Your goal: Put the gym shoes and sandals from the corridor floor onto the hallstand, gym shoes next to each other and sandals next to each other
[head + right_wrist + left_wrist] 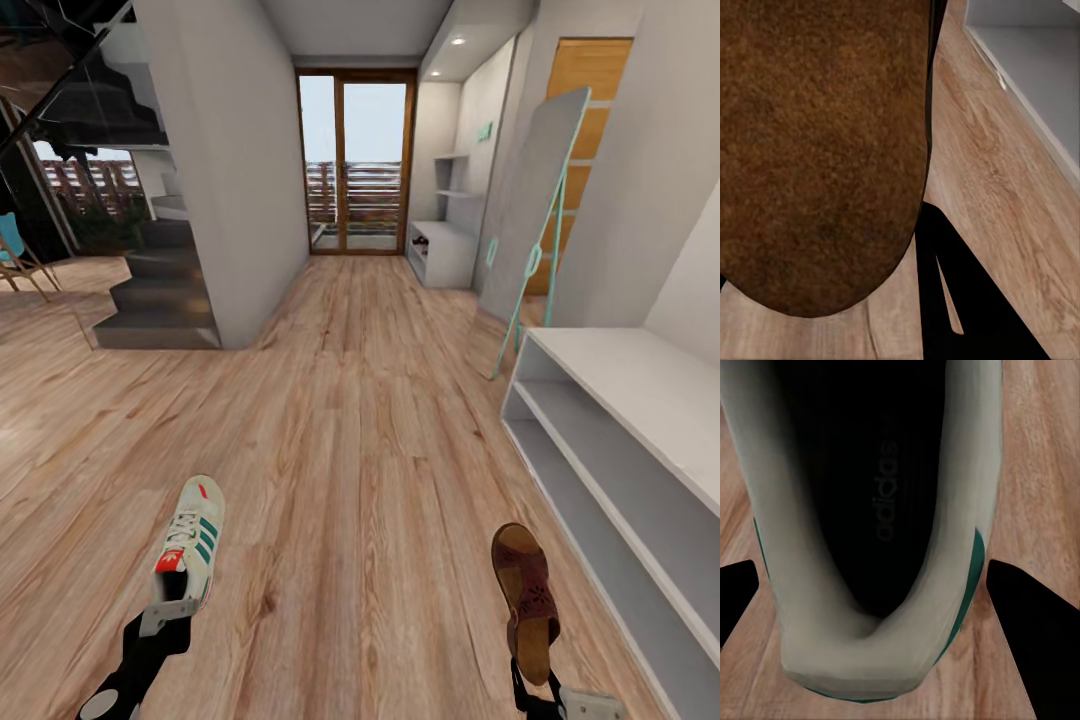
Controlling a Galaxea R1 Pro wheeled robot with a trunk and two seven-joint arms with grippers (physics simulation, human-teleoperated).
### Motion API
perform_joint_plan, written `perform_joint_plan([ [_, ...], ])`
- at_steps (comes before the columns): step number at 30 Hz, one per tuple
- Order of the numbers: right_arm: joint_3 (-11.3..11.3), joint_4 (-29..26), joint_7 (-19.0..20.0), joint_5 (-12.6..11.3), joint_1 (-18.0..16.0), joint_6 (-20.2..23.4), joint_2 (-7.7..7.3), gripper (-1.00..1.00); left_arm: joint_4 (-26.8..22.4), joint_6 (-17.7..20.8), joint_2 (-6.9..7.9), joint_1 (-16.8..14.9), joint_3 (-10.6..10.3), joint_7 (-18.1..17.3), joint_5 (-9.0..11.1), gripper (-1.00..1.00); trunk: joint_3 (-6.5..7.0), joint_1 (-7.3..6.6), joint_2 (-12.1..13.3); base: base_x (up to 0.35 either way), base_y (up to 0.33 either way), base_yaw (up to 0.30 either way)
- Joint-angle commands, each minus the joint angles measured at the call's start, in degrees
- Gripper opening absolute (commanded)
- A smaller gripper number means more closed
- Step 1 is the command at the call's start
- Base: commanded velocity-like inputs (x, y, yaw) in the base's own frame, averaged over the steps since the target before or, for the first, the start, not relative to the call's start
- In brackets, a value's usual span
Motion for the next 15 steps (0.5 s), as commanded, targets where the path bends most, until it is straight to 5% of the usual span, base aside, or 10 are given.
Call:
perform_joint_plan([
  [1, -0.46, 0.10, 0.58, 0.11, -0.04, -0.13, 0.05, -1.00, 0.02, -0.24, -0.05, -0.06, 0.44, -0.49, -0.57, -1.00, -0.05, 0.02, -0.02, 0.339, 0.000, 0.000],
  [15, -0.49, 0.11, 0.61, 0.08, -0.06, -0.13, 0.05, -1.00, 0.02, -0.24, -0.02, -0.06, 0.44, -0.49, -0.10, -1.00, -0.05, 0.02, -0.02, 0.339, 0.000, 0.000],
])
